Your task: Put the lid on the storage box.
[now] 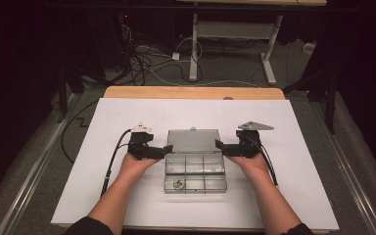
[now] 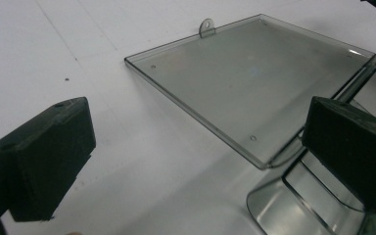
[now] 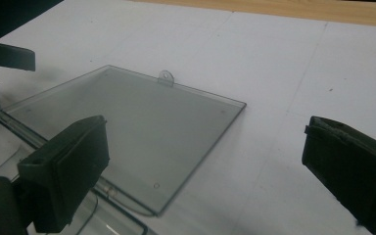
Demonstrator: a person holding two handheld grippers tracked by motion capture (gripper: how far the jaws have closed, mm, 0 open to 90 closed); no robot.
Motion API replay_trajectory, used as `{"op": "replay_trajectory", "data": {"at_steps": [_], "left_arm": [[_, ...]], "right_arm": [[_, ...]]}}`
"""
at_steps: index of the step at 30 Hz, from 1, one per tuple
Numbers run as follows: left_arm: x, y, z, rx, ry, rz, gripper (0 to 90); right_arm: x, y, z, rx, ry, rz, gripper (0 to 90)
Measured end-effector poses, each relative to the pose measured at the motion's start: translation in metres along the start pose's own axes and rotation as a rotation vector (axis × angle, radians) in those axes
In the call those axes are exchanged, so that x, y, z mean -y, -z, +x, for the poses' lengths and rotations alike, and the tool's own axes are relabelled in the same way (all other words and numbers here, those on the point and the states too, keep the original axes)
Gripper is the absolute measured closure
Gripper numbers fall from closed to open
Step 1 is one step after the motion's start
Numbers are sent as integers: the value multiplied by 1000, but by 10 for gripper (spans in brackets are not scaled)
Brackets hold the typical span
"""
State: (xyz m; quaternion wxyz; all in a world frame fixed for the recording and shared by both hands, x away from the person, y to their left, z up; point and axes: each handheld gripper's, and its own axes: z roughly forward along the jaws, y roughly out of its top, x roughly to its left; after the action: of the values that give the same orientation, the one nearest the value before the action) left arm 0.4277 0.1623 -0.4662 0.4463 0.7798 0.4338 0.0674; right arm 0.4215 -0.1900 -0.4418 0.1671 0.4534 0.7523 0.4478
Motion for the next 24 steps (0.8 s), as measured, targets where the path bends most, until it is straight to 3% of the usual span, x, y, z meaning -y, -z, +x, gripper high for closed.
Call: {"op": "replay_trajectory", "data": {"at_steps": [2,11,15,21,24], "left_arm": [[-3,-5,1,-2,27,-6,0],[-7,-15,-2,-7,50,15,0],[-6,-19,1,-15,61,32,0],[-3,-23,3,-14,63,50,0],[-3,-24,4,-5,72,51,0]], "right_arm": [[-2,-8,0,-7,-14,14,48],[-1,-36,-4,-39,-89,125,129],[3,-43,-4,-49,-90,166,137],[6,-46,-8,-104,-168,175,146],[7,-46,-8,-119,-180,181,159]]}}
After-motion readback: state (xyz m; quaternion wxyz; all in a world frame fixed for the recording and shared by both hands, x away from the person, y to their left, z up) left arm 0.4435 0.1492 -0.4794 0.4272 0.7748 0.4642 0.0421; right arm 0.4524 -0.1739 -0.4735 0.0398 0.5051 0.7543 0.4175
